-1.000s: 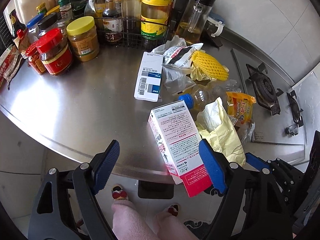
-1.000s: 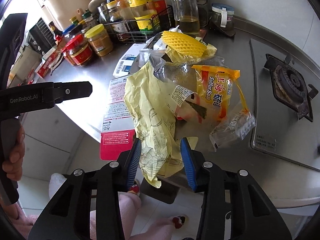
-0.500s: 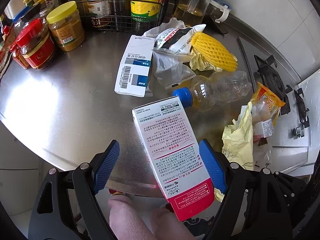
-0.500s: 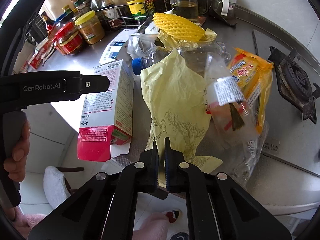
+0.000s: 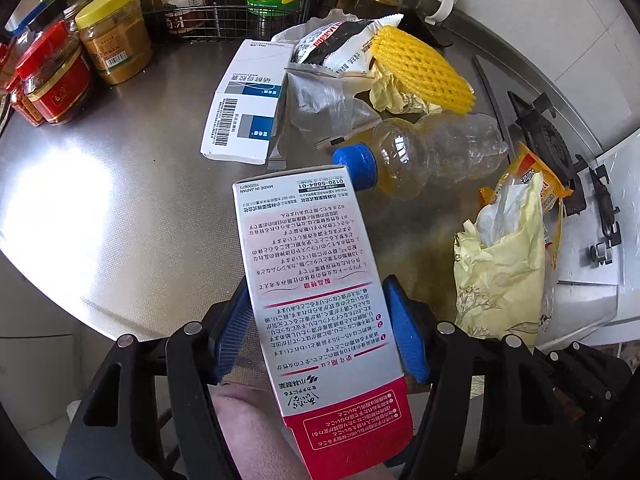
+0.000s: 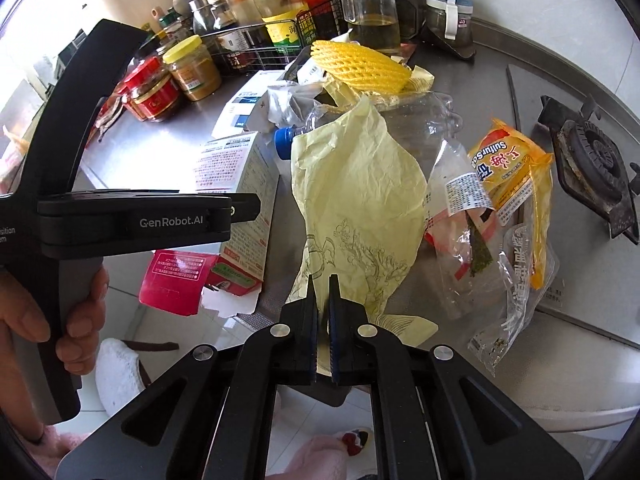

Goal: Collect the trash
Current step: 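Carry the carton and yellow bag down to the floor bin and release both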

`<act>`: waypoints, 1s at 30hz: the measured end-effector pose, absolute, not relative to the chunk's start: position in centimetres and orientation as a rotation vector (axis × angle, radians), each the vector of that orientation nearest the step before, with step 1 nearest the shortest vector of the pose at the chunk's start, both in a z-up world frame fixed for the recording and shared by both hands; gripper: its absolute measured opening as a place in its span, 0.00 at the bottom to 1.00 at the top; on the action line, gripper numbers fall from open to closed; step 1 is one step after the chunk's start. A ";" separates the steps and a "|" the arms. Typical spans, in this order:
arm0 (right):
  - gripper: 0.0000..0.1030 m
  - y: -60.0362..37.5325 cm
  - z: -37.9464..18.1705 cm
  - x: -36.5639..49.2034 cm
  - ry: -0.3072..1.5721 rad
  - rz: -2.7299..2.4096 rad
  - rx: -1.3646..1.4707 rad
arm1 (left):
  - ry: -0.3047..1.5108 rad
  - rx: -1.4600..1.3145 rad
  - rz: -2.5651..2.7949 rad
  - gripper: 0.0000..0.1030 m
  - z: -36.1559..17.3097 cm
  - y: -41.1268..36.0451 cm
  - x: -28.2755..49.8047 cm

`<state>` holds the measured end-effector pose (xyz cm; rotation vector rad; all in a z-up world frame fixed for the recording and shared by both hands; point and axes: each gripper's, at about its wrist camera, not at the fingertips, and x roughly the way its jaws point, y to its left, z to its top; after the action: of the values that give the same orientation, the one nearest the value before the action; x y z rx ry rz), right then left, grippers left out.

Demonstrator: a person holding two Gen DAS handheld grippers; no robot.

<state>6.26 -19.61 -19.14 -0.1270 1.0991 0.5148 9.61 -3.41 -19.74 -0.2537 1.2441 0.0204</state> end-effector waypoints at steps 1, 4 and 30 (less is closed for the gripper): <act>0.06 -19.5 -18.8 6.0 1.091 0.515 -0.128 | 1.236 -0.250 0.025 0.58 -19.4 -3.3 9.3; 0.06 -19.5 -17.5 5.2 1.055 0.523 -0.124 | 1.198 -0.232 0.029 0.57 -18.0 -2.9 8.1; 0.06 -22.0 -23.4 -10.0 1.182 0.669 -0.061 | 1.132 -0.160 -0.115 0.56 -18.6 -3.3 -9.6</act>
<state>-9.97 -21.97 -23.45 -0.0607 1.1818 0.6692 -9.58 -3.26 -18.62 -0.1599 1.1318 -0.1149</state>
